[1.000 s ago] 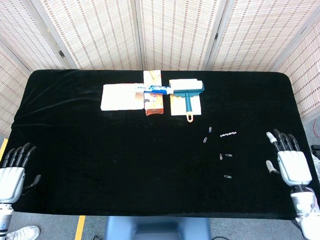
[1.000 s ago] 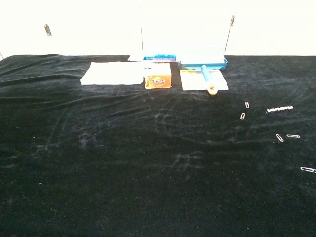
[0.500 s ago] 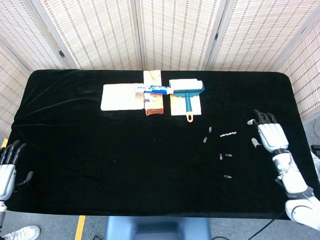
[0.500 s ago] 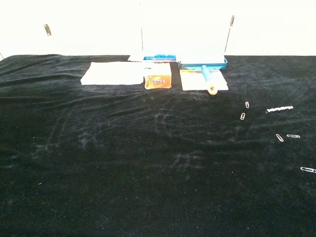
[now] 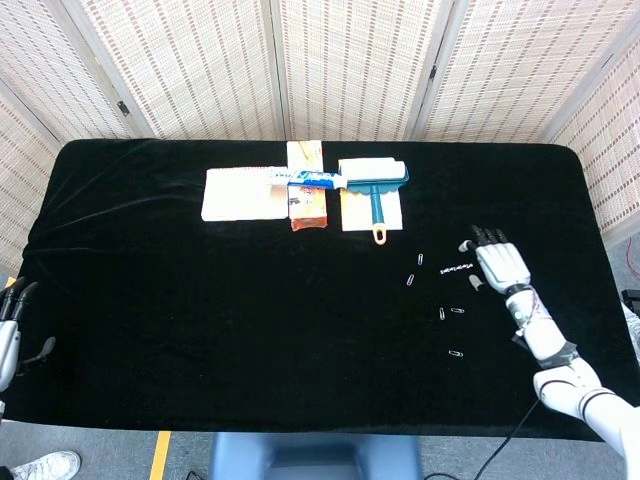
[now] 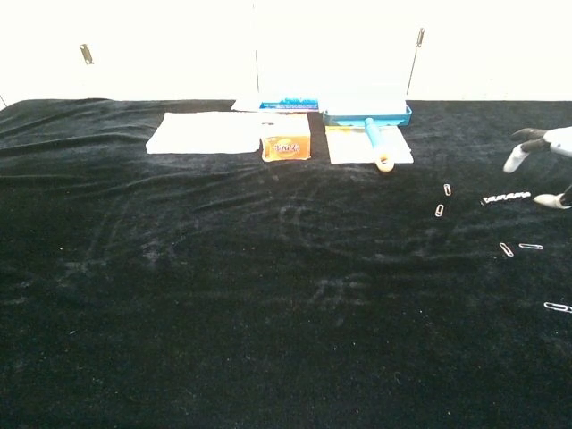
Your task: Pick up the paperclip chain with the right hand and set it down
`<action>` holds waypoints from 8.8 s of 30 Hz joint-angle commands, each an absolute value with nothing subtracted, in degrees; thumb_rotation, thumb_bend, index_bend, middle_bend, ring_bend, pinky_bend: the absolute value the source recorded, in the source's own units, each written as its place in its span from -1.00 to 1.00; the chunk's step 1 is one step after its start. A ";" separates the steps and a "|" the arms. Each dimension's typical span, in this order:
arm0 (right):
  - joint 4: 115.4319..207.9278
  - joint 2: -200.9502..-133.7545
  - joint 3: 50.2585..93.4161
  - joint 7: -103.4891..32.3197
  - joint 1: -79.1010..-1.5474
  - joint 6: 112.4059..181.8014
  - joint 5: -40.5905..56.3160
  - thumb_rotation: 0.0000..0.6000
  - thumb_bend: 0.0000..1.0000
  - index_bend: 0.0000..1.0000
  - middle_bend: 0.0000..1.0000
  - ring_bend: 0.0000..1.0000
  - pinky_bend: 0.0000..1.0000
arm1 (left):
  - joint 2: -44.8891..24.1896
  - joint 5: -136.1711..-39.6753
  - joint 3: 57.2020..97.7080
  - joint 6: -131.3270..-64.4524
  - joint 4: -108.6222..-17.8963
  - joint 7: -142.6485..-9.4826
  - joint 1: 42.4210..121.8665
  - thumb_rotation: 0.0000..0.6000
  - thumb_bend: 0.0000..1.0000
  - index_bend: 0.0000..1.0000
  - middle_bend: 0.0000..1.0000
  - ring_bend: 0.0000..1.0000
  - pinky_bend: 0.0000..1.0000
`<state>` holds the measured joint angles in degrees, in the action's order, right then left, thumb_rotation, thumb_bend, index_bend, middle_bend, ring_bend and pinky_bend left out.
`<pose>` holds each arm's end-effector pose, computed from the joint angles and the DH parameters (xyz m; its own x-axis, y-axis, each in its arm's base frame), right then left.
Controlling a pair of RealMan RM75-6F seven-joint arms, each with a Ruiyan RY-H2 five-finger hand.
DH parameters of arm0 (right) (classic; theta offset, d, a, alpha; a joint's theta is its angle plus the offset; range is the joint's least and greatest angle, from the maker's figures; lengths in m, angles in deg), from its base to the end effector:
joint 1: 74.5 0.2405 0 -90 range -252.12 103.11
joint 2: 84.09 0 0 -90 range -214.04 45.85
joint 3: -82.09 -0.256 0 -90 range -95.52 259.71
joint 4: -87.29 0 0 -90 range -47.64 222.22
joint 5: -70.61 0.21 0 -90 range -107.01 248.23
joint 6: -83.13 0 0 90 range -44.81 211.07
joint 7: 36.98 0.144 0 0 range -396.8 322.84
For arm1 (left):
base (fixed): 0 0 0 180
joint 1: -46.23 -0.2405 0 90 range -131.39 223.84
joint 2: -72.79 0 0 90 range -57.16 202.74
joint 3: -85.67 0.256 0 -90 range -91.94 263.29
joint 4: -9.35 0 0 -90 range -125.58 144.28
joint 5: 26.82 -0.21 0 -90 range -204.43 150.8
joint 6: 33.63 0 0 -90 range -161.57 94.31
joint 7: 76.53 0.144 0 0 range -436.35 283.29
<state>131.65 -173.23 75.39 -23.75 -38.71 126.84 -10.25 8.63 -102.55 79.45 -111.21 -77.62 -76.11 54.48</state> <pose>-0.3298 -0.3880 0.0525 0.5419 -0.3130 0.7800 -0.8383 -0.1348 0.5283 -0.3431 0.2128 0.1723 0.4490 0.0391 0.8927 0.8843 0.1242 -0.4502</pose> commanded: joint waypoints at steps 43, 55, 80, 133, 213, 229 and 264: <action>114.28 -183.12 78.37 -16.81 -37.00 128.84 -12.80 1.00 -0.22 -0.10 -1.00 -1.00 -1.00 | 9.47 -102.07 80.05 -109.91 -78.12 -76.83 54.78 1.00 -0.19 -1.00 -0.95 -0.99 -1.00; 112.97 -183.94 78.04 -16.82 -37.04 128.24 -12.18 1.00 -0.22 0.02 -1.00 -1.00 -1.00 | 9.77 -101.73 79.71 -108.64 -77.36 -77.79 55.55 1.00 -0.07 -1.00 -0.95 -0.99 -1.00; 114.24 -183.39 76.25 -20.70 -37.02 126.67 -9.71 1.00 -0.21 0.76 -0.80 -0.94 -1.00 | 9.75 -101.97 79.79 -109.64 -77.13 -78.36 55.17 1.00 -0.04 -1.00 -0.95 -0.99 -1.00; 128.12 -180.43 70.49 -44.68 -32.49 129.07 -1.86 1.00 -0.21 0.88 -0.68 -0.84 -1.00 | 10.92 -104.23 80.20 -111.64 -77.28 -82.70 54.00 1.00 -0.01 -1.00 -0.95 -0.99 -1.00; 154.39 -166.91 79.92 -53.22 -45.84 143.20 -6.93 1.00 -0.21 0.88 -0.67 -0.84 -1.00 | 9.47 -104.07 79.89 -114.00 -78.45 -77.96 53.16 1.00 -0.01 -1.00 -0.95 -0.99 -1.00; 154.40 -165.80 78.55 -51.59 -47.02 144.60 -6.58 1.00 -0.21 0.88 -0.66 -0.84 -1.00 | 9.24 -104.15 80.00 -113.90 -78.43 -77.34 53.20 1.00 -0.01 -1.00 -0.95 -0.99 -1.00; 150.28 -167.76 78.82 -49.03 -47.86 142.47 -7.40 1.00 -0.21 0.88 -0.64 -0.83 -1.00 | 9.12 -103.93 80.06 -113.25 -78.36 -76.84 53.52 1.00 -0.01 -1.00 -0.95 -0.99 -1.00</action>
<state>150.29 -167.74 78.86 -49.02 -47.91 142.51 -7.40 9.12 -103.93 80.06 -113.26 -78.36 -76.84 53.52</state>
